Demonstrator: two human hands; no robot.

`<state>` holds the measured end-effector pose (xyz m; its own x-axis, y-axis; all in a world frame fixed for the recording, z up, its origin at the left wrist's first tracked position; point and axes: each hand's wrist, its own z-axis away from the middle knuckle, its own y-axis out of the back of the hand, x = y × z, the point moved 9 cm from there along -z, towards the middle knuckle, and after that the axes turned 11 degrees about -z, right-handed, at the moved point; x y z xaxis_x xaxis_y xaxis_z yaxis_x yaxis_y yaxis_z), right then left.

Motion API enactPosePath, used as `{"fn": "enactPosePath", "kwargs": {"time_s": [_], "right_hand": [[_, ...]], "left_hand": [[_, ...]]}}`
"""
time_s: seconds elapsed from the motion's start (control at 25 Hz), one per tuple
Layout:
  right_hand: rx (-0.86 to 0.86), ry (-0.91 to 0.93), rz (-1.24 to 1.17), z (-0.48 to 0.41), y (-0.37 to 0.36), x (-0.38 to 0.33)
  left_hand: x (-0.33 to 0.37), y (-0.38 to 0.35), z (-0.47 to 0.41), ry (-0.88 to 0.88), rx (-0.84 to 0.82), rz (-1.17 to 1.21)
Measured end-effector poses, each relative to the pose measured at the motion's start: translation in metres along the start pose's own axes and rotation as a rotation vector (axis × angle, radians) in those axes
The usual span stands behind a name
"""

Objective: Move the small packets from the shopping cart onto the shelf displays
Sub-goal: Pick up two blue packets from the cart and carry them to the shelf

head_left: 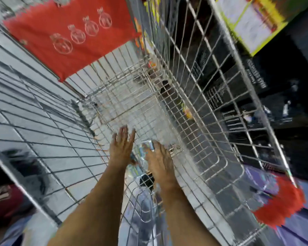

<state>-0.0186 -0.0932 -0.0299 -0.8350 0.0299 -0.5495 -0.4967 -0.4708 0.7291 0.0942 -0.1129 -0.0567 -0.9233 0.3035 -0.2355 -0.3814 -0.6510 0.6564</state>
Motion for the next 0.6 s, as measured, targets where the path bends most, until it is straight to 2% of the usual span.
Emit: {"fn": "enactPosePath", "kwargs": {"time_s": [0.08, 0.2, 0.32, 0.4, 0.52, 0.6], "right_hand": [[0.003, 0.031, 0.048, -0.001, 0.005, 0.008], [0.125, -0.188, -0.047, 0.008, 0.028, 0.050], [0.234, -0.341, -0.069, 0.016, 0.047, 0.072], [0.278, -0.378, -0.087, 0.014, 0.052, 0.072], [0.248, -0.402, -0.062, 0.009, 0.043, 0.067], [0.250, -0.389, -0.027, 0.006, 0.042, 0.065]], "left_hand": [[0.004, 0.016, -0.012, -0.091, 0.099, -0.047], [0.008, 0.043, -0.027, -0.098, 0.155, 0.080], [0.012, 0.057, -0.025, -0.017, 0.205, 0.249], [0.005, 0.046, -0.009, 0.175, 0.244, 0.544], [0.003, 0.012, 0.031, 0.626, 0.296, 1.142], [0.017, -0.002, 0.041, 0.795, 0.261, 1.366]]}}
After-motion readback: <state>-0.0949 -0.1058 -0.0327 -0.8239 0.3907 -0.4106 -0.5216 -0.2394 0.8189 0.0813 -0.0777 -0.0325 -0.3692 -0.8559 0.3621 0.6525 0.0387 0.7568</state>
